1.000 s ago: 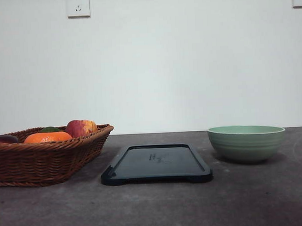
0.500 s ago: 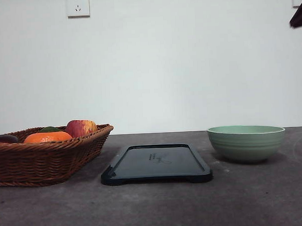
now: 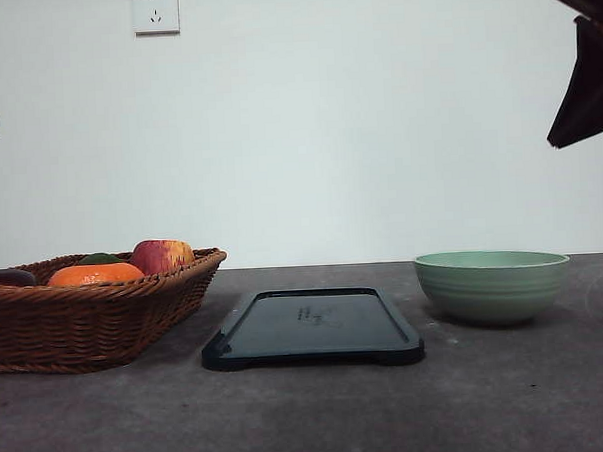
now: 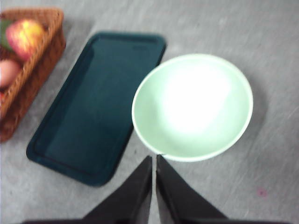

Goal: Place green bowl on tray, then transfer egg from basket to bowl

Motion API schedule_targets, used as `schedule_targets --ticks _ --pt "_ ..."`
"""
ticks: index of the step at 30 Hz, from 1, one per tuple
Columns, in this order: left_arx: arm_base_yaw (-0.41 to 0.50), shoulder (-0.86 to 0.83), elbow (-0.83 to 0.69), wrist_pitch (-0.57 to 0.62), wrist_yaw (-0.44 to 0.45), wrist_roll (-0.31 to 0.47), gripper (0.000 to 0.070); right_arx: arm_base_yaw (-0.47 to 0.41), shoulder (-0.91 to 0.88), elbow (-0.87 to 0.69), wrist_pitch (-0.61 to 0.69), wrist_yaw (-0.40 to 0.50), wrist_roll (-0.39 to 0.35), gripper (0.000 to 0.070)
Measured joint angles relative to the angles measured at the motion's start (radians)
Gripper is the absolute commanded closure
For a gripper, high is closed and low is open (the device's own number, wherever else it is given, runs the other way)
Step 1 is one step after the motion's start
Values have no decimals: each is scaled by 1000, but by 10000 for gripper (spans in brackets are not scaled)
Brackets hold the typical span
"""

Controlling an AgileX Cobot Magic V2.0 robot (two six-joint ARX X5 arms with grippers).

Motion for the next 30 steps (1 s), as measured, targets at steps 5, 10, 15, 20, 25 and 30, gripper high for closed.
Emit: schedule_targets --ticks 5,10,15,20,25,30 --pt "0 0 0 3 0 1 346 1 0 0 -4 0 -5 428" --pt "0 0 0 3 0 6 302 0 0 2 -37 1 -3 417" --pt "0 0 0 3 0 6 304 0 1 16 -84 65 39 417" --pt "0 0 0 3 0 6 309 -9 39 127 -191 153 66 417" --pt "0 0 0 7 0 4 309 -30 138 249 -306 159 71 417" --pt "0 0 0 15 0 -4 309 -34 253 336 -321 160 69 417"
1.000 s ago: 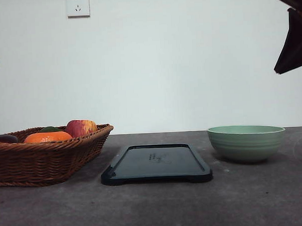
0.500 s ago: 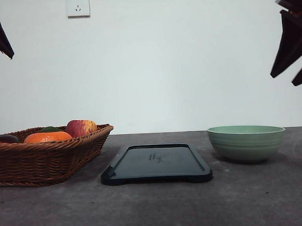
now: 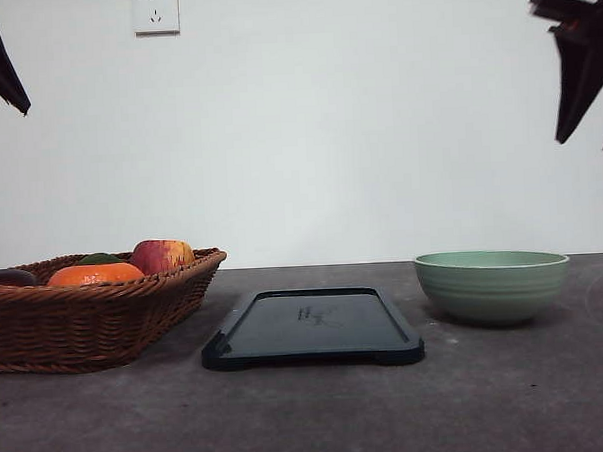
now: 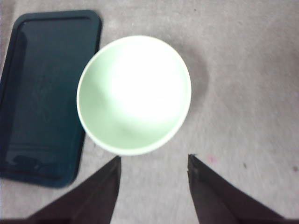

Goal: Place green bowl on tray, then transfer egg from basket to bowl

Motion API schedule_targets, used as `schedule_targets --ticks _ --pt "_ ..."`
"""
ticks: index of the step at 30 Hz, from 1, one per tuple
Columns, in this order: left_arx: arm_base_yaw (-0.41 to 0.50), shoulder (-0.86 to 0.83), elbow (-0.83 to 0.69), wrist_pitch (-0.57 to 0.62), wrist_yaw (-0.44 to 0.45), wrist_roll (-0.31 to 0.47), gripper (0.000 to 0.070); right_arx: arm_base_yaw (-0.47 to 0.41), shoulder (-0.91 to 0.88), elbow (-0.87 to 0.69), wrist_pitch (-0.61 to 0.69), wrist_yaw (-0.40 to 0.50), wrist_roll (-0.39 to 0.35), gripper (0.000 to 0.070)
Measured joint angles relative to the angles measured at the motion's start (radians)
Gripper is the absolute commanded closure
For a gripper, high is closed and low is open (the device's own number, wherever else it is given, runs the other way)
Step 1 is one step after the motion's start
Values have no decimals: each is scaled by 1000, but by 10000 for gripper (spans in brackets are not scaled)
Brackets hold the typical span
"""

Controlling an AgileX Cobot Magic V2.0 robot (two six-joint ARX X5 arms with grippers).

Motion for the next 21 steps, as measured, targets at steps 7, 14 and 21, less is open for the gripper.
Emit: schedule_targets --ticks 7,14,21 --pt "0 0 0 22 0 -11 309 -16 180 107 -8 1 -34 418" --pt "0 0 0 31 0 -12 309 -43 321 167 -12 27 -75 419" --pt "0 0 0 31 0 -12 309 -52 411 177 -4 24 -93 419"
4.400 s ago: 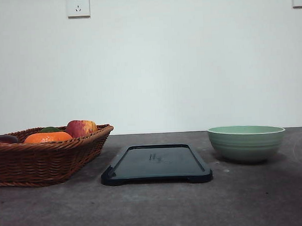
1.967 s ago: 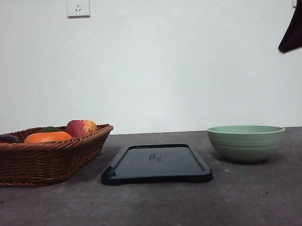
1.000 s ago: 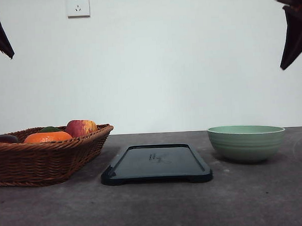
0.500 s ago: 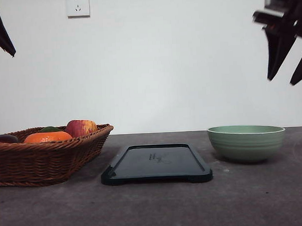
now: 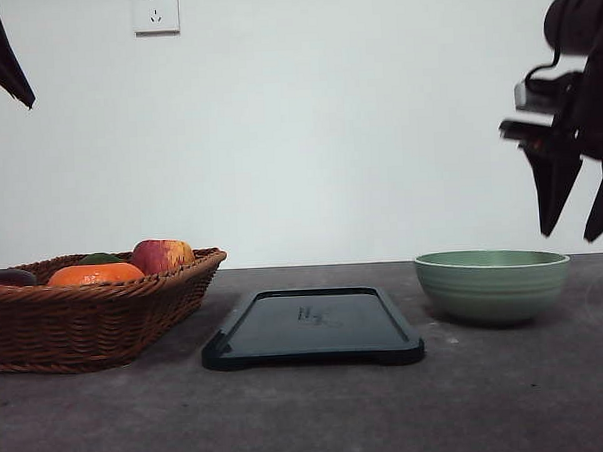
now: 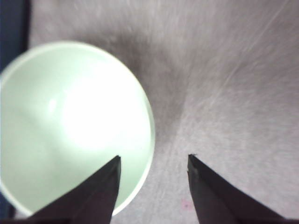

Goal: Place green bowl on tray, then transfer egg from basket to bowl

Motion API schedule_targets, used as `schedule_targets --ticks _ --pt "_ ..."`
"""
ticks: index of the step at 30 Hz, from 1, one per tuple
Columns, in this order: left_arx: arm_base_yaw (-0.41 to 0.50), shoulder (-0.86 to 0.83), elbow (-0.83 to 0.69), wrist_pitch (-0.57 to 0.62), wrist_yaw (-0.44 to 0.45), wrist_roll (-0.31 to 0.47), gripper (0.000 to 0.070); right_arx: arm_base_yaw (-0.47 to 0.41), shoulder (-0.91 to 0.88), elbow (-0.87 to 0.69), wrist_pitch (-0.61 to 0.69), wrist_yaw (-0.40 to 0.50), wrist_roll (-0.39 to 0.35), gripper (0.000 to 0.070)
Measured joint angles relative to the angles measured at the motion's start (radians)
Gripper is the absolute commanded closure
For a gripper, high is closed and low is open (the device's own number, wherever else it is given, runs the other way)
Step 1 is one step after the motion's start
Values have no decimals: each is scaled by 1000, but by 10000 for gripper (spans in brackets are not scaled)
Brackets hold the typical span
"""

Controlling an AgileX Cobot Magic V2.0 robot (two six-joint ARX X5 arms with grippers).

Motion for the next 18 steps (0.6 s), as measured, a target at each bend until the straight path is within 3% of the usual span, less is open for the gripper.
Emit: schedule_targets --ticks 5,8,10,18 --pt "0 0 0 -1 0 0 309 0 56 0 14 -1 -7 448" --pt "0 0 0 -1 0 0 309 0 75 0 21 -1 -7 614" --pt "0 0 0 -1 0 0 310 0 80 0 22 -1 -8 681" --pt "0 0 0 -2 0 0 310 0 81 0 25 -14 -13 696"
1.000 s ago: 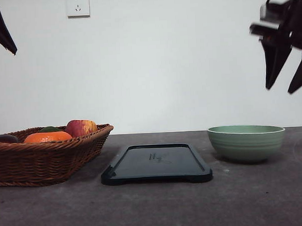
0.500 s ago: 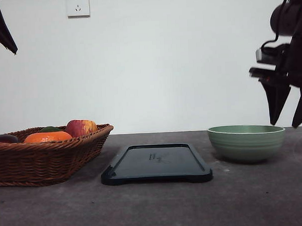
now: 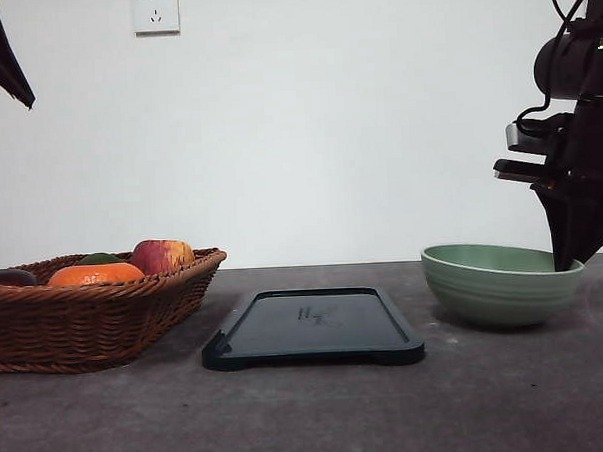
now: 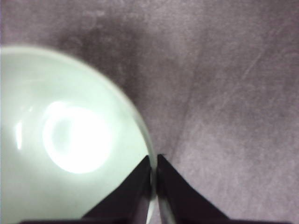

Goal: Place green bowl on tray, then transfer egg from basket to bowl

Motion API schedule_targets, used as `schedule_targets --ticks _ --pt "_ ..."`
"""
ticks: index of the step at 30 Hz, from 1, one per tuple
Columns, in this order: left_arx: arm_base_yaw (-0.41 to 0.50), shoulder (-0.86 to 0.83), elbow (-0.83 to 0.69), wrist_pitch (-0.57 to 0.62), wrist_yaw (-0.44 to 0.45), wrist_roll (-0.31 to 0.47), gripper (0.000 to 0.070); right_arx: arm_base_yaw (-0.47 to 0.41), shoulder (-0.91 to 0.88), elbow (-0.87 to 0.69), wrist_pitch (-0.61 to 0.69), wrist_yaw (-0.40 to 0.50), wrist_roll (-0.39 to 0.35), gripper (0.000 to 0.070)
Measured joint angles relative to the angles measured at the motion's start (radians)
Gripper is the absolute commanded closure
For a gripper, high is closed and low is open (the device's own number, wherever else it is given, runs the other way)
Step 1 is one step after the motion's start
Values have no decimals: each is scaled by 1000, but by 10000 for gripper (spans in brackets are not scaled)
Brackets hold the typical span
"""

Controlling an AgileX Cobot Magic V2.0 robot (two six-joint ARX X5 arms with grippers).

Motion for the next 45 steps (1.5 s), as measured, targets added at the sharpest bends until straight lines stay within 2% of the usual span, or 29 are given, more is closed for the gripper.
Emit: schedule_targets --ticks 4,9,17,24,29,37,45 --pt "0 0 0 -4 0 0 310 0 0 12 -30 -33 0 696" --pt "0 0 0 -4 0 0 310 20 0 92 -151 -44 -1 696" --pt "0 0 0 -4 0 0 310 122 0 278 -292 -44 -12 696" --pt "0 0 0 -4 0 0 310 248 16 386 -298 -46 -14 696" --pt "0 0 0 -4 0 0 310 312 90 479 -313 -47 -9 696" --pt "0 0 0 -4 0 0 310 355 236 613 -332 -39 -6 696" --pt "0 0 0 -4 0 0 310 363 329 622 -326 -25 -6 696"
